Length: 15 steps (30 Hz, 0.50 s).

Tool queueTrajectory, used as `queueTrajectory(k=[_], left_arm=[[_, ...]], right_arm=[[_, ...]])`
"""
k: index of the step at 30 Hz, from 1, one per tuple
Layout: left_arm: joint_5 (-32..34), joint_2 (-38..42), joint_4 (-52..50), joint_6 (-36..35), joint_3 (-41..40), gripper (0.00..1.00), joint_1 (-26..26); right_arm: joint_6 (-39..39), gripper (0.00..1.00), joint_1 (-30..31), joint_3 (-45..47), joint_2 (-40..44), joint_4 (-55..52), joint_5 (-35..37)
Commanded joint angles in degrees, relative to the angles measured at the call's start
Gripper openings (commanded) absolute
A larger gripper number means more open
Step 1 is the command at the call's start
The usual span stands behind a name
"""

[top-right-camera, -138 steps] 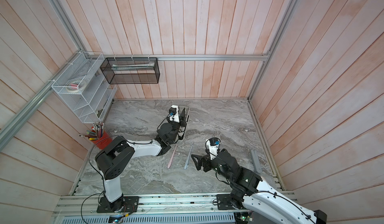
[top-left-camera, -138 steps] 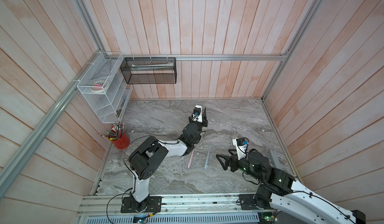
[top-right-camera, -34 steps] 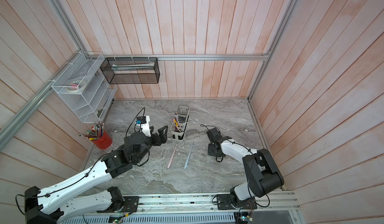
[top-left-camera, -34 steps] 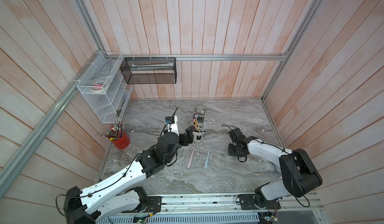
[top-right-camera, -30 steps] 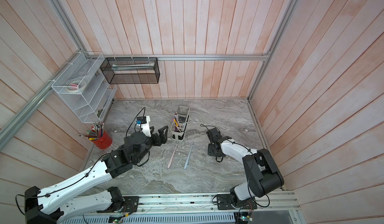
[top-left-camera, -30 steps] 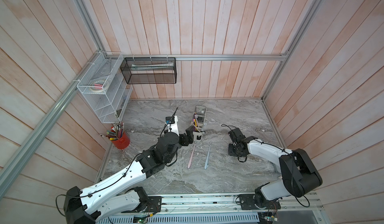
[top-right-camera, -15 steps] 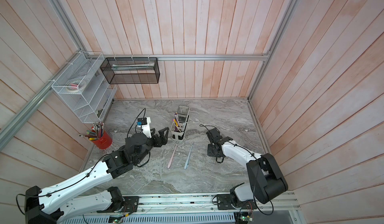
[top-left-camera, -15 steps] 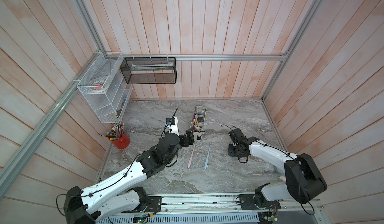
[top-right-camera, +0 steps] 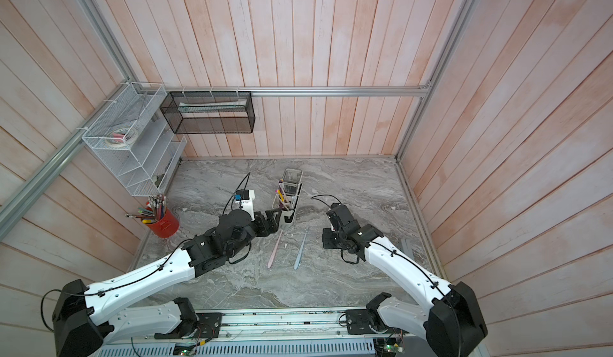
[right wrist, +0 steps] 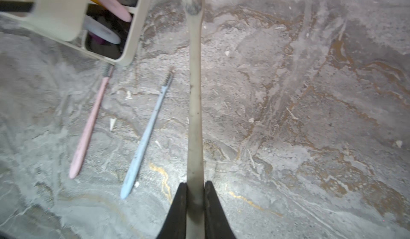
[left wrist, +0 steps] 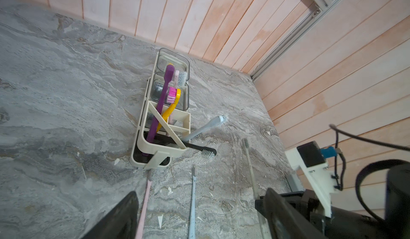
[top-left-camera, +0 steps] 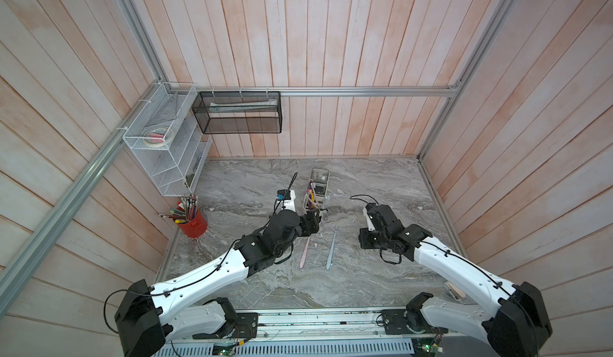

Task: Place the toothbrush into the toothbrush holder
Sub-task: Pick up the toothbrush from the center of the board.

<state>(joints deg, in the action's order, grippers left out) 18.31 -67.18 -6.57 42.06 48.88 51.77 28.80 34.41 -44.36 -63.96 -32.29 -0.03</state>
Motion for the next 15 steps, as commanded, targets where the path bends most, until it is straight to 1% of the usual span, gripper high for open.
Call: queueTrajectory(k=[1, 8, 15], left_arm=[[-4.13, -2.32, 1.38, 3.81, 3.21, 0.89, 0.17], [-10.01, -7.78, 3.1, 7.69, 6.31, 0.89, 0.15], [-15.87, -11.1, 8.33, 12.31, 5.68, 0.87, 0.17]], right_arm=[[0.86, 0.11, 1.62, -1.83, 2.68, -0.31, -4.57], [2.44, 0.11, 5.23, -2.5, 6.11, 0.66, -8.03], [3.71, 0.11, 7.99, -2.44, 6.46, 2.46, -9.53]])
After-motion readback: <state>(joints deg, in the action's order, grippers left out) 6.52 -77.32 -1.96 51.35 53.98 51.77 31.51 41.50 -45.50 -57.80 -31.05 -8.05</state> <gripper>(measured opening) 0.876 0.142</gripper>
